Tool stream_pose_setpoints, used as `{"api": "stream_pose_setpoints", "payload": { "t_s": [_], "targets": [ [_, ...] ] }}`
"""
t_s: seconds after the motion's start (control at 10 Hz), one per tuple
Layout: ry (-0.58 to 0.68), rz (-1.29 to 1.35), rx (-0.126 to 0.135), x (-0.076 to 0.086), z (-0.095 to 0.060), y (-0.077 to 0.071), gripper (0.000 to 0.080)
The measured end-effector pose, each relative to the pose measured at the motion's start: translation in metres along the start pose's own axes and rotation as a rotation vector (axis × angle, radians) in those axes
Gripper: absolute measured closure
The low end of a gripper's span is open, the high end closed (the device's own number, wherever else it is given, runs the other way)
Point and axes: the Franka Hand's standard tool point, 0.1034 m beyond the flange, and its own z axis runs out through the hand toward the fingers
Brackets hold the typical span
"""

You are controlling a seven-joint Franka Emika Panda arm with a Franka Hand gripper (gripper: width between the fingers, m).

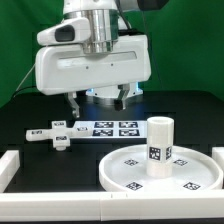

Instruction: Assemble round table

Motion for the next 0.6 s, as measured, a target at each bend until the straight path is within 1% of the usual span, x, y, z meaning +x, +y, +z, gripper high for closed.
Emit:
{"api": "stream_pose_setpoints", "payload": {
  "t_s": [0.1,0.2,0.4,0.5,0.6],
  "targets": [
    [-0.009,-0.111,-0.005,-0.005,0.000,0.005,0.0151],
    [-0.012,-0.150,-0.002,-0.011,0.000,0.009,0.0151],
    [-0.020,-0.259,-0.005,-0.013,0.000,0.010,0.0151],
    [-0.021,-0.250,-0.005,-0.014,0.001,0.011,0.0151],
    [-0.029,-0.290,-0.002,-0.024,0.003,0.016,0.0151]
  ]
}}
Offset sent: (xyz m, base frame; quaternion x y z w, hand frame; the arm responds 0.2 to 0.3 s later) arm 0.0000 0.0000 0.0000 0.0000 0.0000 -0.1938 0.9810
